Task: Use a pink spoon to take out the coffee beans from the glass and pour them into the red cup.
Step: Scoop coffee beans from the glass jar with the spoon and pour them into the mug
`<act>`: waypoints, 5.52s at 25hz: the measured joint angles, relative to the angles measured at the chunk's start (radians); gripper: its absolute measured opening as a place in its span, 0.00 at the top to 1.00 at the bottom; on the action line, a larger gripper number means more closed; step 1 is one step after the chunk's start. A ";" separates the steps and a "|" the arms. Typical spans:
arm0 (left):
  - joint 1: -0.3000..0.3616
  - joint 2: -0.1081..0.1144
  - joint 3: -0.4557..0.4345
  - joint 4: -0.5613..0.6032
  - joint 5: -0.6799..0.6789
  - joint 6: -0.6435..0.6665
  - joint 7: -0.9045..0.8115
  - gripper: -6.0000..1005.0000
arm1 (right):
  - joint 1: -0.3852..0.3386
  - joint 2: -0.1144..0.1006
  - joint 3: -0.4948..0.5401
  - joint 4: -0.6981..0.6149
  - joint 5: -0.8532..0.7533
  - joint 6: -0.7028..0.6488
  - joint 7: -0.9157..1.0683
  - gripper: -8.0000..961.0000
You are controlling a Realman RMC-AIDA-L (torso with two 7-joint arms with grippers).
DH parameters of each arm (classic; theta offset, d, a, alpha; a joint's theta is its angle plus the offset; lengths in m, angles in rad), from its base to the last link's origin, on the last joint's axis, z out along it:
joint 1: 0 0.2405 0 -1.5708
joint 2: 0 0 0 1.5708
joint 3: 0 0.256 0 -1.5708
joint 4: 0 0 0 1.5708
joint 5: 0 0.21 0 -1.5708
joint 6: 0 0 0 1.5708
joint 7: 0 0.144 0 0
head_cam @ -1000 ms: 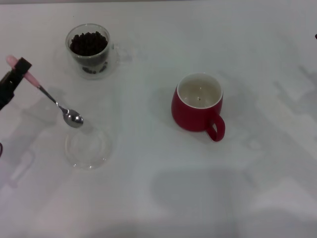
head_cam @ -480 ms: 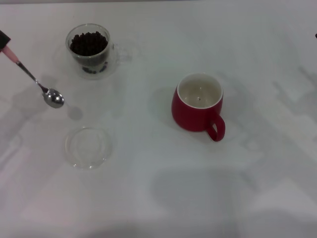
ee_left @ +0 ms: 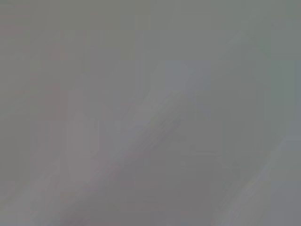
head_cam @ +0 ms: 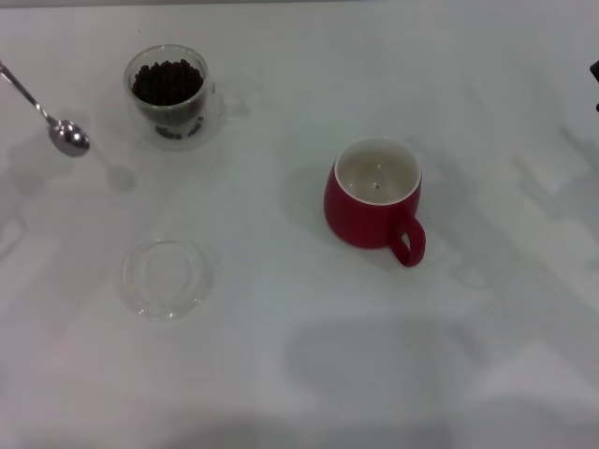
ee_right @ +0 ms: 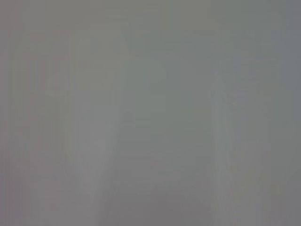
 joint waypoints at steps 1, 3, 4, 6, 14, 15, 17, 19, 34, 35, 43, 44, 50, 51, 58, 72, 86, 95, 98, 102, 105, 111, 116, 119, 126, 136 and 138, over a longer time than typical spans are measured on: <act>-0.005 0.002 0.000 0.000 0.000 -0.013 -0.003 0.86 | 0.000 0.002 0.000 0.000 -0.001 0.000 0.000 0.12; -0.025 0.009 0.000 0.001 0.003 -0.056 -0.005 0.86 | 0.000 0.003 0.000 0.000 -0.003 0.000 0.000 0.12; -0.035 0.012 0.001 0.002 0.004 -0.076 -0.004 0.86 | 0.000 0.003 0.000 0.000 -0.005 -0.001 0.000 0.12; -0.059 0.018 0.002 0.002 0.005 -0.116 -0.003 0.87 | 0.000 0.005 0.000 0.000 -0.007 -0.004 0.000 0.12; -0.162 0.044 0.008 0.007 0.049 -0.223 -0.050 0.87 | -0.001 0.016 -0.001 0.000 -0.006 -0.019 0.007 0.12; -0.175 0.047 0.008 0.007 0.065 -0.246 -0.063 0.87 | -0.001 0.017 -0.002 0.000 -0.006 -0.023 0.008 0.12; -0.204 0.051 0.009 0.007 0.104 -0.294 -0.085 0.87 | -0.002 0.018 -0.003 0.000 -0.007 -0.033 0.012 0.12; -0.230 0.051 0.009 0.007 0.141 -0.336 -0.103 0.87 | -0.004 0.019 -0.005 0.002 -0.007 -0.040 0.019 0.12; -0.422 0.044 0.009 -0.002 0.446 -0.543 -0.255 0.86 | -0.018 0.021 -0.008 0.003 -0.009 -0.052 0.034 0.12; -0.431 0.043 0.009 -0.002 0.457 -0.550 -0.259 0.86 | -0.018 0.021 -0.008 0.004 -0.009 -0.052 0.036 0.12; -0.460 0.012 0.013 0.003 0.504 -0.593 -0.255 0.86 | -0.021 0.021 -0.006 0.010 -0.009 -0.052 0.038 0.12; -0.461 0.007 0.013 0.005 0.506 -0.600 -0.250 0.87 | -0.021 0.021 -0.006 0.011 -0.009 -0.052 0.038 0.12; -0.459 -0.024 0.013 0.011 0.508 -0.631 -0.202 0.87 | -0.024 0.021 -0.005 0.011 -0.009 -0.050 0.047 0.12; -0.458 -0.028 0.013 0.014 0.507 -0.636 -0.191 0.86 | -0.023 0.021 -0.005 0.011 -0.009 -0.048 0.048 0.12; -0.452 -0.067 0.006 0.037 0.504 -0.675 -0.115 0.86 | -0.027 0.020 -0.004 0.012 -0.009 -0.041 0.062 0.12; -0.407 -0.085 -0.011 -0.014 0.338 -0.701 -0.057 0.86 | -0.029 0.013 -0.007 0.012 -0.009 -0.041 0.085 0.12; -0.379 -0.093 -0.012 -0.080 0.284 -0.692 -0.127 0.87 | -0.031 0.013 -0.003 0.014 -0.009 -0.039 0.087 0.12; -0.338 -0.092 -0.014 -0.100 0.213 -0.623 -0.185 0.86 | -0.030 0.007 -0.004 0.014 -0.008 -0.028 0.087 0.12; -0.319 -0.090 -0.013 -0.107 0.191 -0.602 -0.207 0.87 | -0.030 0.006 -0.004 0.014 -0.008 -0.027 0.087 0.12; -0.295 -0.090 -0.013 -0.108 0.181 -0.568 -0.246 0.87 | -0.032 0.004 -0.003 0.014 -0.009 -0.024 0.087 0.12; -0.279 -0.090 -0.013 -0.118 0.165 -0.553 -0.272 0.87 | -0.032 0.004 -0.005 0.014 -0.009 -0.014 0.090 0.12; -0.257 -0.088 -0.013 -0.145 0.119 -0.512 -0.285 0.86 | -0.034 0.002 -0.007 0.019 -0.009 0.010 0.110 0.12; -0.236 -0.089 -0.013 -0.150 0.078 -0.470 -0.297 0.86 | -0.036 0.004 -0.009 0.025 -0.009 0.010 0.111 0.12; -0.226 -0.090 -0.013 -0.154 0.057 -0.439 -0.301 0.86 | -0.037 0.004 -0.009 0.025 -0.009 0.012 0.111 0.12; -0.186 -0.090 -0.013 -0.154 -0.017 -0.399 -0.294 0.87 | -0.037 0.004 -0.009 0.026 -0.011 0.021 0.111 0.12; -0.159 -0.082 -0.012 -0.145 -0.058 -0.286 -0.266 0.86 | -0.024 0.004 -0.009 0.026 -0.011 0.029 0.111 0.12; -0.159 -0.080 -0.008 -0.144 -0.054 -0.267 -0.265 0.86 | -0.020 0.003 -0.010 0.026 -0.011 0.031 0.111 0.12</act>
